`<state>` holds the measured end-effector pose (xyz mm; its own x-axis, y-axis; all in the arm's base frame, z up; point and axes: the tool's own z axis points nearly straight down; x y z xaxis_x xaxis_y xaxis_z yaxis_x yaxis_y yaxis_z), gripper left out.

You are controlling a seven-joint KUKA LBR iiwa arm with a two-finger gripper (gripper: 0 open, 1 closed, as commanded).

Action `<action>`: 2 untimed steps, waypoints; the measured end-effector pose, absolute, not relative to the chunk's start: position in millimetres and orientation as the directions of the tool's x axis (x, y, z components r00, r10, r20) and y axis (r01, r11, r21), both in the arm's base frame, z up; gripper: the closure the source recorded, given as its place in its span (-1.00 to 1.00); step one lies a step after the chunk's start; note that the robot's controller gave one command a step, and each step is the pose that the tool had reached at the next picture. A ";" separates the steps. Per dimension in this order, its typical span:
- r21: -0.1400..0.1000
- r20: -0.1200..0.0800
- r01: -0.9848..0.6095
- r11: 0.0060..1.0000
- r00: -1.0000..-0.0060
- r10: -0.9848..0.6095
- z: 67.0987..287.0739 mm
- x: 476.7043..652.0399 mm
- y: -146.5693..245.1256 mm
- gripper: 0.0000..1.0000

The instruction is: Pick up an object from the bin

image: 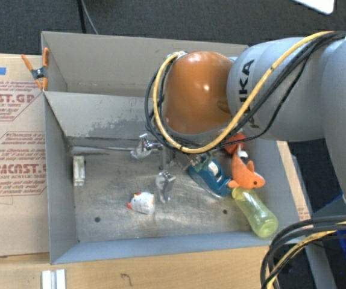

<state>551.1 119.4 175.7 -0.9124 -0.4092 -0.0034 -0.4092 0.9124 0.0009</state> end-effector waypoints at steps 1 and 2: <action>0.001 -0.003 -0.409 0.913 -0.913 -0.409 175.6 551.0 119.3 -1.00; -0.005 -0.026 -0.527 0.850 -0.850 -0.527 79.3 515.3 105.5 1.00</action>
Offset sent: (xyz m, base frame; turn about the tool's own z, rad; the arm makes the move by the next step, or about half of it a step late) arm -0.0436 -0.0181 -0.1057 -0.1351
